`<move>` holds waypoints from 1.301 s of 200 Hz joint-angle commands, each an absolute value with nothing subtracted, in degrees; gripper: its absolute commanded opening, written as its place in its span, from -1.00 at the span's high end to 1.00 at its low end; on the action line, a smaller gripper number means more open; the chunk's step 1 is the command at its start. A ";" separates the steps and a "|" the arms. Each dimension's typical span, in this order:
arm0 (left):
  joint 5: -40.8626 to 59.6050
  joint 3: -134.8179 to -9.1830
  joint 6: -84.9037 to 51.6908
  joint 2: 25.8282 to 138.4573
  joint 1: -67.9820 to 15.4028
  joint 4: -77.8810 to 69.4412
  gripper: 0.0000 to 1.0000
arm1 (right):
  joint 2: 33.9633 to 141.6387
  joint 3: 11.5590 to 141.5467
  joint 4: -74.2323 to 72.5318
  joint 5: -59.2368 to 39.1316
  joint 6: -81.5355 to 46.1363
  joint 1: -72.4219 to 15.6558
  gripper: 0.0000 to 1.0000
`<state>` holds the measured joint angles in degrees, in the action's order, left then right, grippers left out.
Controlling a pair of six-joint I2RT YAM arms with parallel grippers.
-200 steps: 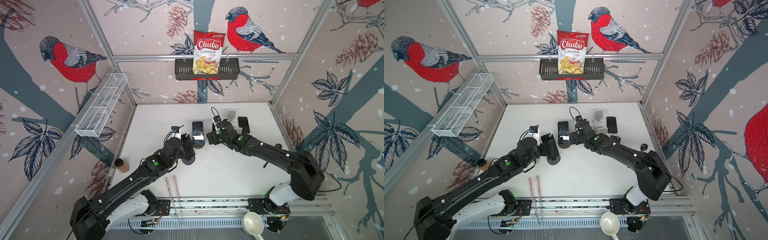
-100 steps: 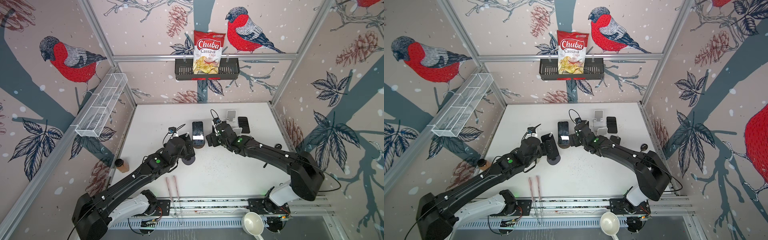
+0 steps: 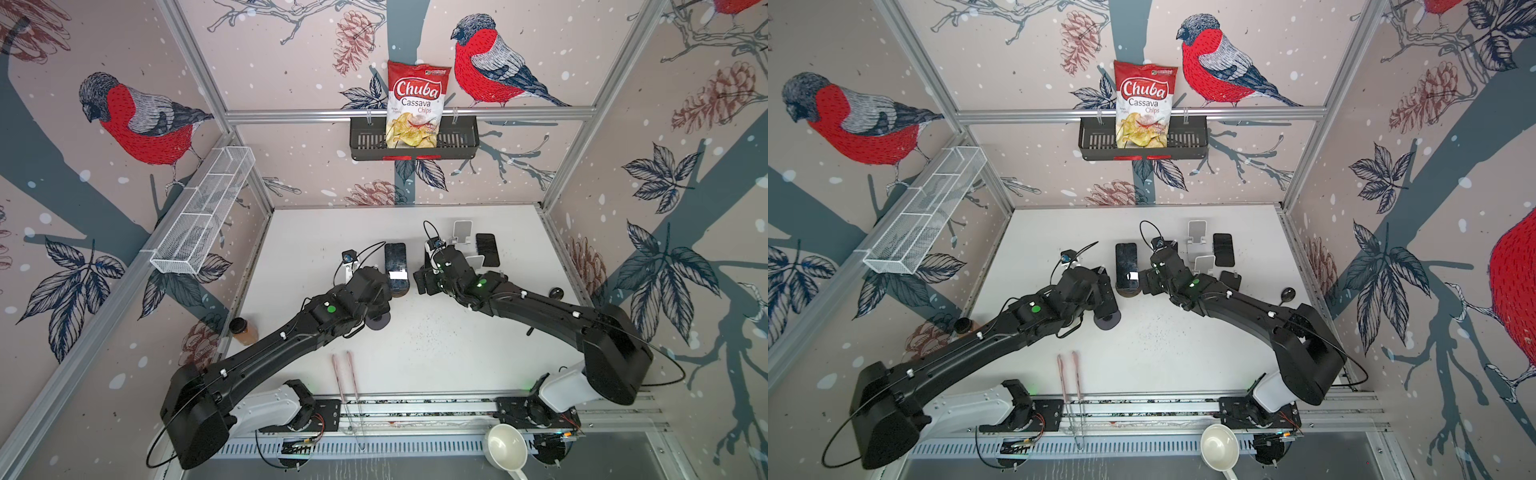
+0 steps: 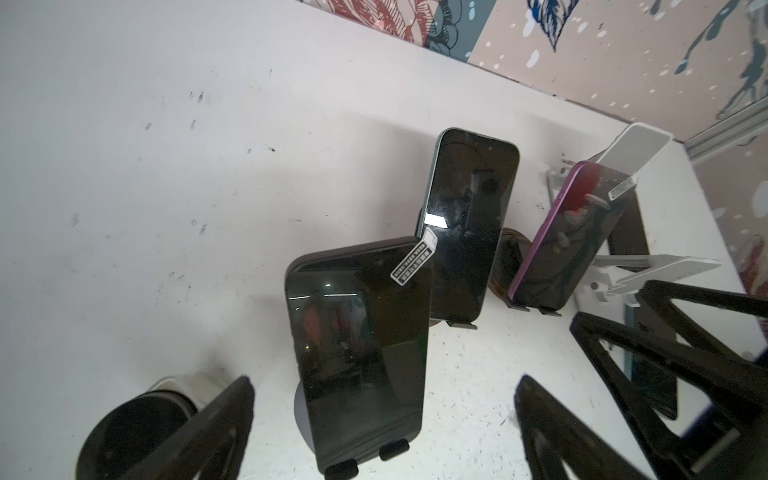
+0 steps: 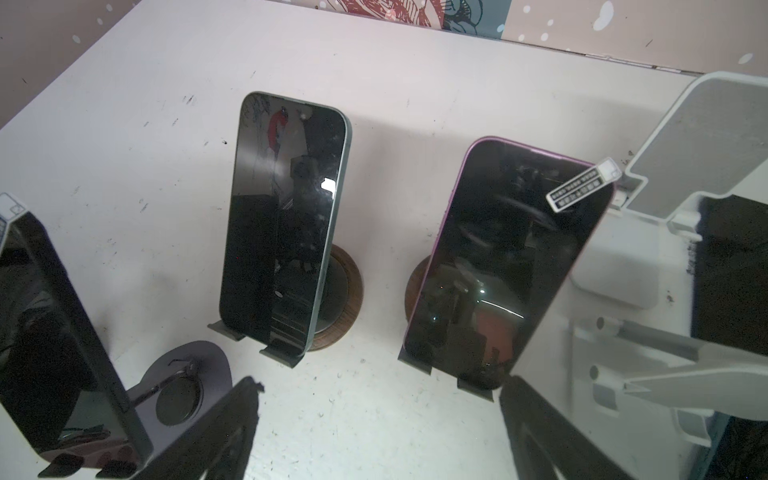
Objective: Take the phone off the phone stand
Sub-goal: 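Lift the black phone off the round stand with the left gripper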
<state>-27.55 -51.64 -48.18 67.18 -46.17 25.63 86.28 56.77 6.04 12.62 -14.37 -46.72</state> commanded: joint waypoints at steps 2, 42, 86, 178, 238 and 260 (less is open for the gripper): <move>-31.01 -54.17 -52.36 69.87 -46.49 31.97 -0.94 | 84.98 55.55 4.31 14.32 -13.46 -46.02 -0.85; -31.02 -56.43 -55.23 73.74 -46.59 33.46 -0.94 | 80.47 50.97 2.91 12.22 -13.82 -42.98 -0.85; -30.33 -59.13 -57.07 77.15 -46.76 34.56 -0.93 | 75.90 46.92 1.26 10.29 -13.79 -40.11 -0.85; -33.47 -63.57 -61.30 86.12 -47.37 37.72 -0.90 | 74.05 45.29 0.61 7.34 -14.34 -37.88 -0.85; -34.92 -63.88 -63.71 88.02 -48.08 40.06 -0.79 | 73.39 45.00 0.35 6.67 -14.37 -37.86 -0.85; -35.16 -62.83 -63.57 87.41 -48.08 39.07 -0.75 | 73.56 45.08 0.27 6.34 -14.40 -37.83 -0.86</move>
